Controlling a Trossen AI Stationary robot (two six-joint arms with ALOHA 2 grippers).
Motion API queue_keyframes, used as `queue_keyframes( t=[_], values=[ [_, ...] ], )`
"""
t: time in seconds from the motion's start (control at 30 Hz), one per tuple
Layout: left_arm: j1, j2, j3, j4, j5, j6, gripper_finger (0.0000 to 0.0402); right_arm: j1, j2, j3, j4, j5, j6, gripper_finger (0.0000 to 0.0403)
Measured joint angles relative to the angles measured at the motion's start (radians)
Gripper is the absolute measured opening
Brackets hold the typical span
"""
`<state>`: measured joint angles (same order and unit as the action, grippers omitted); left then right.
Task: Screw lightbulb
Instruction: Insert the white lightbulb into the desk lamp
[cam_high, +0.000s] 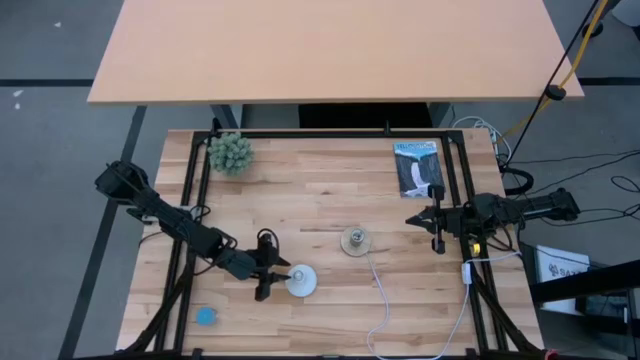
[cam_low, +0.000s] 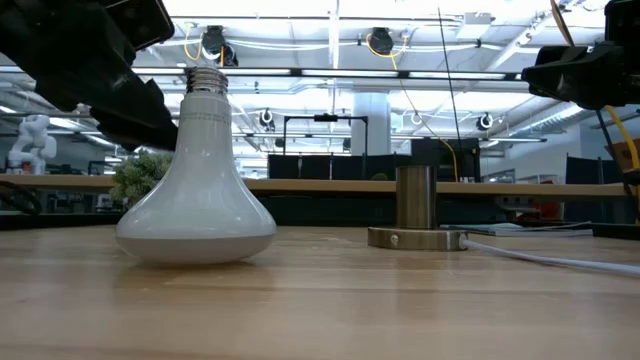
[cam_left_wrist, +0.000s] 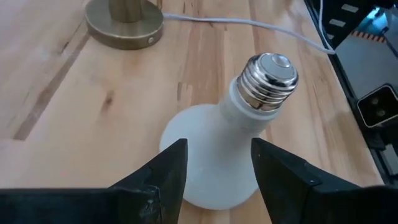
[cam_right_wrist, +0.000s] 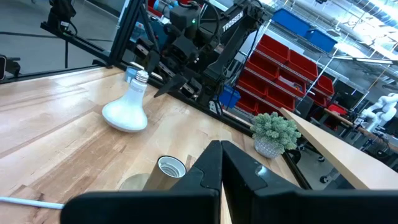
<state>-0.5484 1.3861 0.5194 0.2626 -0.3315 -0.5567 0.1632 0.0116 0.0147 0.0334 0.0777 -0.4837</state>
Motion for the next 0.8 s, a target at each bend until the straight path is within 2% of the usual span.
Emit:
queue_keyframes(
  t=[0.8],
  values=[
    [0.015, -0.001, 0.000, 0.027, 0.000, -0.010, 0.0181, 0.000, 0.000, 0.000, 0.000, 0.000, 0.000, 0.0000]
  ],
)
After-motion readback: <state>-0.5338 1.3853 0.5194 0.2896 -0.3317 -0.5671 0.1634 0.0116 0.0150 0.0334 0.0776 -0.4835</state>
